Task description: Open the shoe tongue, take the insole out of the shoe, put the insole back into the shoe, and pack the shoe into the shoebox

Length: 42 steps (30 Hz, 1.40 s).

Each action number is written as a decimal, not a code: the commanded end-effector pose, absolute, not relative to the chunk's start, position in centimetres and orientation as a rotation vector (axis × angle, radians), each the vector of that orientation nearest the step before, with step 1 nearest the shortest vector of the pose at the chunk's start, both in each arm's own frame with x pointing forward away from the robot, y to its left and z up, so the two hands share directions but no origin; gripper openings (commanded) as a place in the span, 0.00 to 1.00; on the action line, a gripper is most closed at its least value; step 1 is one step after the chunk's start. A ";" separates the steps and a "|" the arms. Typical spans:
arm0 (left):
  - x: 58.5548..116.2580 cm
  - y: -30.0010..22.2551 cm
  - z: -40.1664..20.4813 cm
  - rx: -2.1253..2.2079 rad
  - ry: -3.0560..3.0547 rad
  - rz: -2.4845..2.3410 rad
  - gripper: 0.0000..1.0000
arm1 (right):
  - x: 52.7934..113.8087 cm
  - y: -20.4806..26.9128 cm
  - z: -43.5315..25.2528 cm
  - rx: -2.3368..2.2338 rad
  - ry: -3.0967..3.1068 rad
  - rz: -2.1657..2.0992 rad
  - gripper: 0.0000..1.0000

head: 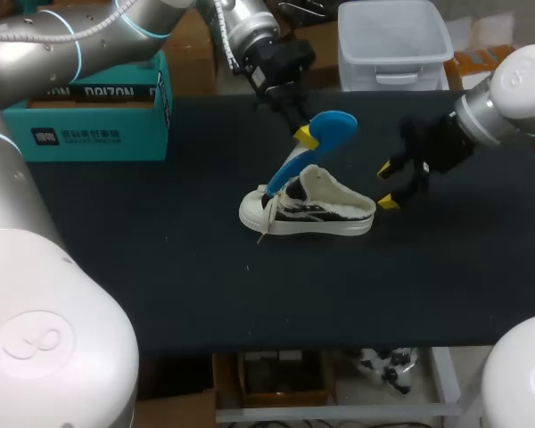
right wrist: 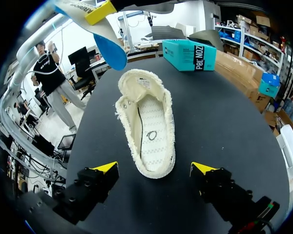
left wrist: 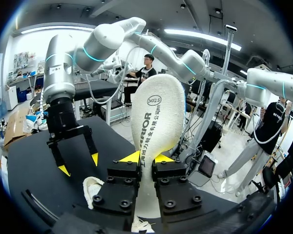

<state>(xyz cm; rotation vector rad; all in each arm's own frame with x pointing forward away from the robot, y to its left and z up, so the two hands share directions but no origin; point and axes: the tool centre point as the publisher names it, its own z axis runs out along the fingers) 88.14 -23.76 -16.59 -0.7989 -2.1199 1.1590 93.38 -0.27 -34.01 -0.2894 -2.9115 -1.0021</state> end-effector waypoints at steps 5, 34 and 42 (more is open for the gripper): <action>89.4 -19.7 -16.5 -0.721 -2.196 1.214 0.00 | 94.9 1.8 -32.9 -0.315 -2.939 -0.768 1.00; 93.4 -6.8 -20.7 -0.388 -2.423 1.250 0.00 | 96.7 10.2 -34.4 -0.448 -2.999 -0.224 1.00; 93.8 -5.7 -21.2 -0.344 -2.458 1.245 0.00 | 97.0 10.5 -35.0 -0.484 -2.980 -0.104 1.00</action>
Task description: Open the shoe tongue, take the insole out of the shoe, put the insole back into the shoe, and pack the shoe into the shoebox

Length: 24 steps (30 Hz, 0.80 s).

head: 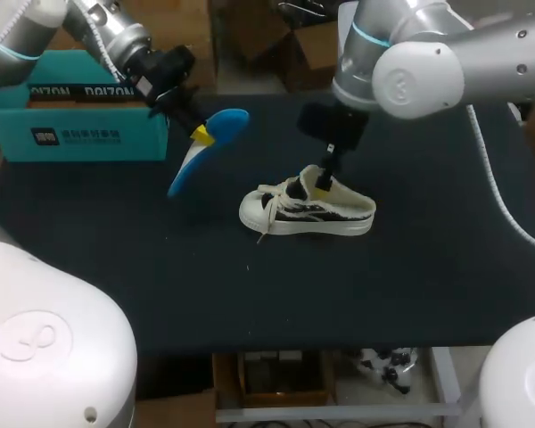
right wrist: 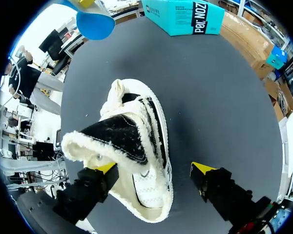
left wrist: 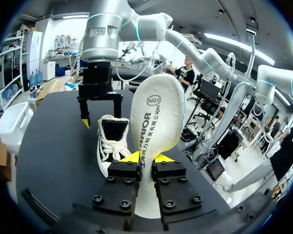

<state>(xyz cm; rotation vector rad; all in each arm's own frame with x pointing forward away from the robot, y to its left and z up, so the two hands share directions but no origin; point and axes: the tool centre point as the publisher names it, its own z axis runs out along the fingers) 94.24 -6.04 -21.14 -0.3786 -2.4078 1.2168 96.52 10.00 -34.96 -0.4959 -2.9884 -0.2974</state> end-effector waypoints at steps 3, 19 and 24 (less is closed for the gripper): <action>93.9 -5.5 -21.4 -0.337 -2.465 1.242 0.00 | 97.1 10.5 -35.0 -0.478 -2.991 -0.092 0.58; 94.9 -6.0 -21.8 -0.345 -2.465 1.218 0.00 | 96.3 10.7 -34.7 -0.591 -2.959 -0.101 0.00; 95.4 -6.6 -21.7 -0.370 -2.457 1.213 0.00 | 95.9 10.3 -34.1 -0.695 -2.940 -0.165 0.00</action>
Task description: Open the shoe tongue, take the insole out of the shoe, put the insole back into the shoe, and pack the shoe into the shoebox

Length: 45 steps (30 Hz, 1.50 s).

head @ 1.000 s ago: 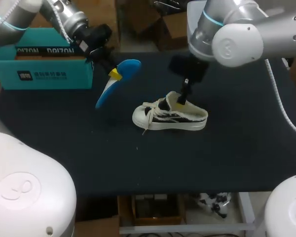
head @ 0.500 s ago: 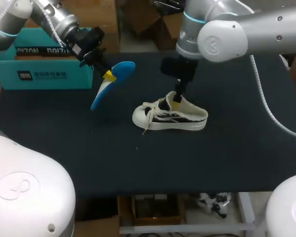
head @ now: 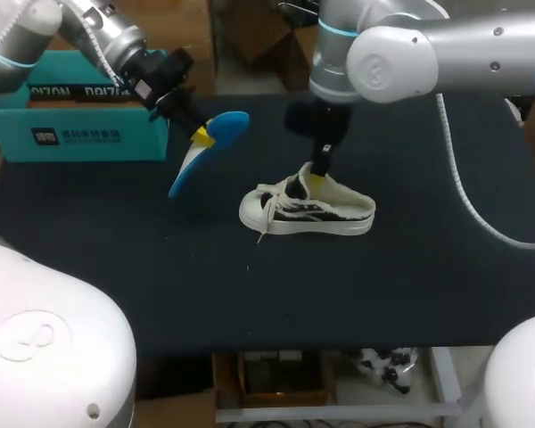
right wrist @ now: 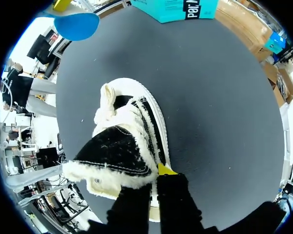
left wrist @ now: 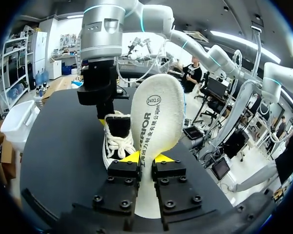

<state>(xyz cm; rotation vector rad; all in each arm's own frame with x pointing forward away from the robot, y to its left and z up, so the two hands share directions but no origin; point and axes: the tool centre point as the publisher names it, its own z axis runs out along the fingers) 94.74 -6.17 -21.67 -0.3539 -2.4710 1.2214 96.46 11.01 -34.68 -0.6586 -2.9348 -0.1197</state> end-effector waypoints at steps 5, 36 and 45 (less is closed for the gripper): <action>96.1 -7.3 -21.2 -0.413 -2.444 1.209 0.00 | 95.8 9.9 -33.3 -0.821 -2.904 -0.217 0.00; 97.5 -13.1 -19.1 -0.971 -2.127 1.168 0.00 | 92.4 10.7 -33.4 -1.620 -2.490 -0.694 0.00; 97.4 -13.9 -18.6 -0.985 -2.096 1.178 0.00 | 92.5 10.4 -31.8 -1.669 -2.455 -0.713 0.00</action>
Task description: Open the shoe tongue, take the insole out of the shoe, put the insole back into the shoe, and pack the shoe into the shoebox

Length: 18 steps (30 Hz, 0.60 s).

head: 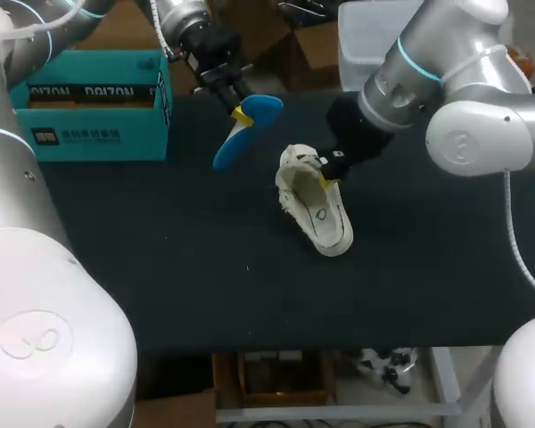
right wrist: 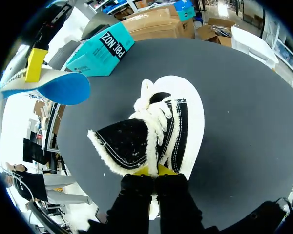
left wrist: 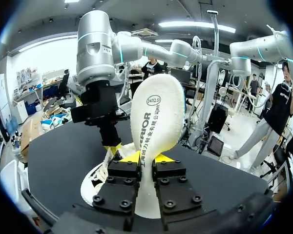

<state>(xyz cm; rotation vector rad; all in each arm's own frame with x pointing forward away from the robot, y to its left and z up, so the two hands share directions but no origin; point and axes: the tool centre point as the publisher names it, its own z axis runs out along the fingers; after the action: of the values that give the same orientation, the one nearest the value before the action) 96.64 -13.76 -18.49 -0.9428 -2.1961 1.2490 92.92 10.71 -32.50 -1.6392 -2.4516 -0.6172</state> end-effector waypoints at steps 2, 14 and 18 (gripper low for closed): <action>97.7 -14.1 -18.6 -0.978 -2.087 1.183 0.00 | 92.7 10.4 -31.6 -1.671 -2.439 -0.730 0.00; 98.4 -14.5 -19.1 -0.975 -2.060 1.162 0.00 | 93.5 11.0 -32.8 -1.654 -2.374 -0.779 0.00; 98.3 -14.5 -19.6 -0.967 -2.059 1.156 0.00 | 93.7 10.8 -33.5 -1.622 -2.366 -0.798 0.00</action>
<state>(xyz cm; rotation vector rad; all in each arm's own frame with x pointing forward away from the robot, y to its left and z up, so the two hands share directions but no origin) 97.39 -14.49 -19.10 -0.9377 -2.1548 1.2011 93.41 11.14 -32.97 -1.6373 -2.3756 -0.7833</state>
